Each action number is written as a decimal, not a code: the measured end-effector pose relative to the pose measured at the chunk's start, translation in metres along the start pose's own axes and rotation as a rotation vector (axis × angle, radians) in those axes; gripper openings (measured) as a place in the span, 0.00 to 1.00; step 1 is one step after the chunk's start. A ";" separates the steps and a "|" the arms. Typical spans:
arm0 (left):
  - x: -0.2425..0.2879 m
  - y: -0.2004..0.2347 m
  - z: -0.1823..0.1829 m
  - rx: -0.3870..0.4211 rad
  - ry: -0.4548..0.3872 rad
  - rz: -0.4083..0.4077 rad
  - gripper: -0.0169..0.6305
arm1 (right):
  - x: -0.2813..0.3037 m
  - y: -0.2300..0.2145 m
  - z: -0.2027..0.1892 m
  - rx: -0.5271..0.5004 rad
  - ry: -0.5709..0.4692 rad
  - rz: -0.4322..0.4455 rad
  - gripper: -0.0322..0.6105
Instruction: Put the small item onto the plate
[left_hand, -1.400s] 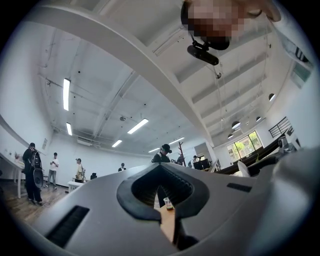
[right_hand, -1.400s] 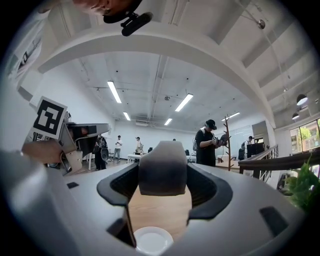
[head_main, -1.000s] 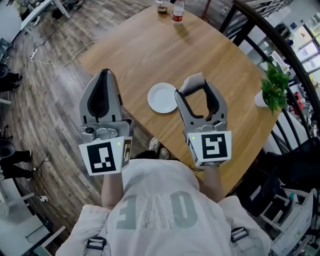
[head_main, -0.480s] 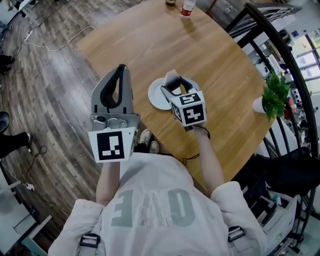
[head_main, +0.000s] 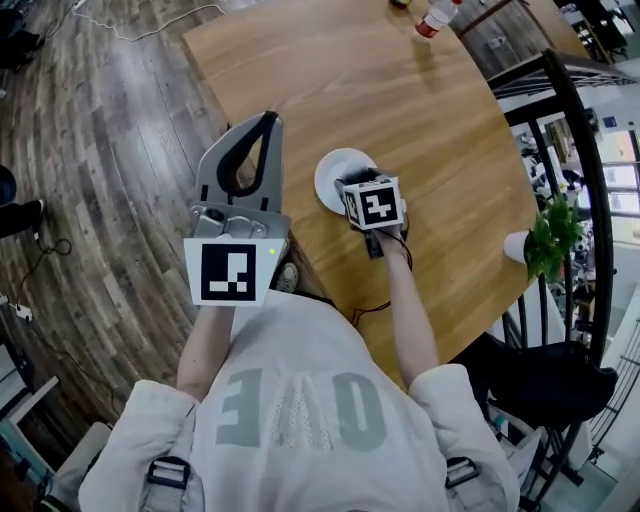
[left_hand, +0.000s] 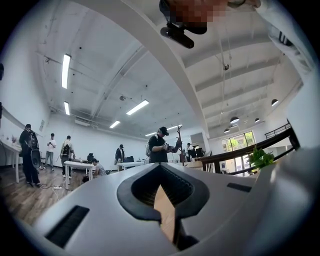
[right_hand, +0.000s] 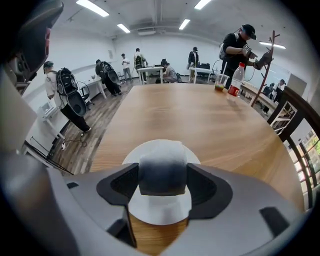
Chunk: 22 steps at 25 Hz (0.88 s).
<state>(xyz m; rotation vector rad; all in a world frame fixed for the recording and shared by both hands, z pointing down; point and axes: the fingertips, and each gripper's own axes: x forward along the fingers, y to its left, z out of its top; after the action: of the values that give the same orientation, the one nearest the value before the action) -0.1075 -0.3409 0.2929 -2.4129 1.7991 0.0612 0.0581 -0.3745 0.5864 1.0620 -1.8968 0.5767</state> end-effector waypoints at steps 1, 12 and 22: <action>0.000 0.002 -0.001 -0.002 0.003 0.006 0.04 | 0.004 0.001 -0.002 -0.006 0.013 0.003 0.51; -0.002 0.010 -0.008 -0.014 0.006 0.020 0.04 | 0.024 0.007 -0.008 -0.024 0.054 -0.016 0.51; -0.005 0.006 -0.002 0.001 0.001 0.007 0.04 | 0.026 0.008 -0.010 -0.030 0.054 -0.021 0.51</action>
<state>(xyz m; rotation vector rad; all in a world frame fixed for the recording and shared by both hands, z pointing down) -0.1145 -0.3379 0.2947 -2.4067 1.8077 0.0603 0.0488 -0.3747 0.6135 1.0361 -1.8402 0.5584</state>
